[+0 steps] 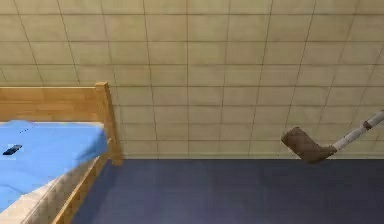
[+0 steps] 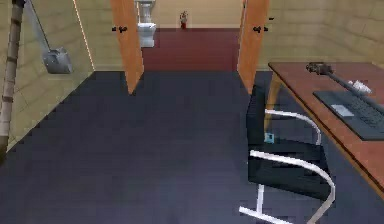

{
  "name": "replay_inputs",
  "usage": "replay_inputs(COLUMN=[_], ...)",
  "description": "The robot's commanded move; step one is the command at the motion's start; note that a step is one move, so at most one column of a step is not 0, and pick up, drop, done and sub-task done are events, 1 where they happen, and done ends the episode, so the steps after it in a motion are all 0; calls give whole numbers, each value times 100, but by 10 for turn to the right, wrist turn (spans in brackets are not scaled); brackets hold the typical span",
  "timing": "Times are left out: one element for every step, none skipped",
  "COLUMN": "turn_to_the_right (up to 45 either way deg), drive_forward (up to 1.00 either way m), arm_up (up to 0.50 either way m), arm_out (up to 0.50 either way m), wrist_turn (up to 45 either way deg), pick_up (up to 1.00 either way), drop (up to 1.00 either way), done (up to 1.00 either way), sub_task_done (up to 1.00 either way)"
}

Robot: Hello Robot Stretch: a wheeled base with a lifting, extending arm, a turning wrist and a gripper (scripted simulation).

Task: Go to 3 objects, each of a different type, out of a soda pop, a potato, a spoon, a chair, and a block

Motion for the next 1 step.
replay_inputs(turn_to_the_right=[450], drive_forward=[0], arm_up=[0], arm_out=[0], wrist_turn=[0], pick_up=[0], drop=[0], done=[0], sub_task_done=[0])
